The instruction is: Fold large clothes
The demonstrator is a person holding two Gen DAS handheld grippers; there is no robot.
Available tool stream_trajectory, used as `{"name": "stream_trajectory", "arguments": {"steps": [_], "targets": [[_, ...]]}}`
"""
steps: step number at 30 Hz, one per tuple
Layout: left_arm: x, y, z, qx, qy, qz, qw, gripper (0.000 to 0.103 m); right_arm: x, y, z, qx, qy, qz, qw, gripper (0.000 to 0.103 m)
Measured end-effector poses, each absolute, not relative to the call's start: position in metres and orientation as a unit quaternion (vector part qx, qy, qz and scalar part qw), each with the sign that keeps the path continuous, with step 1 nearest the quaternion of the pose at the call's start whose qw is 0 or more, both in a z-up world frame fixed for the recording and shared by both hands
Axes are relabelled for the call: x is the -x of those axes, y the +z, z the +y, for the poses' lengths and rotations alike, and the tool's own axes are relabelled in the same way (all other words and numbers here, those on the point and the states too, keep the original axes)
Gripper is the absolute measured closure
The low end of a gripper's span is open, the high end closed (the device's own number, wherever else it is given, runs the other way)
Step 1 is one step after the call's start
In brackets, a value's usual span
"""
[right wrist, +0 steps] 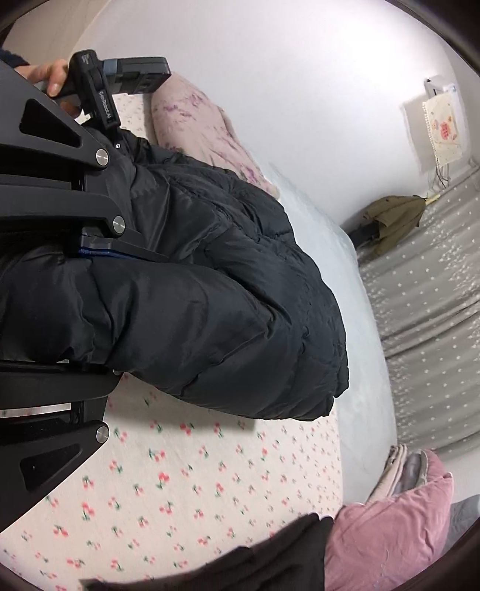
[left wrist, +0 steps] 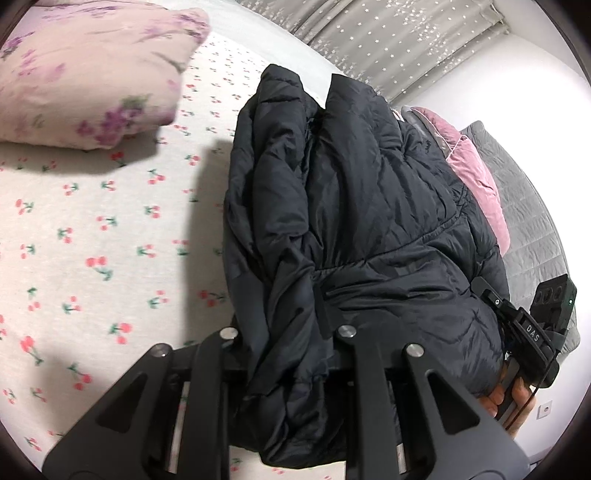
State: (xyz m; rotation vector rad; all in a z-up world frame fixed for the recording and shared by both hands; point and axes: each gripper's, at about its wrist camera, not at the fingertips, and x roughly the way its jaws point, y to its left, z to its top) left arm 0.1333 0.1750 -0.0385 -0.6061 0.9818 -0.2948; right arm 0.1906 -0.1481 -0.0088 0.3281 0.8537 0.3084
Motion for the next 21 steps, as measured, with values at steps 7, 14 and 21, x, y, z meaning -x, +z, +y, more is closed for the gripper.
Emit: {"name": "stream_trajectory", "arguments": {"steps": [7,14,21], "targets": [[-0.138,-0.029,0.168,0.276,-0.146,0.446,0.839,0.083,-0.171,0.001,-0.139,-0.137,0.128,0.387,0.903,0.075],[-0.148,-0.014,0.149,0.266,-0.158,0.430,0.848,0.084,-0.156,0.013,-0.148,-0.142,0.119,0.354,0.917,0.076],[-0.156,0.010,0.122,0.276,-0.185,0.401,0.854,0.084,-0.135,0.043,-0.181,-0.149,0.105,0.315,0.931,0.077]]}}
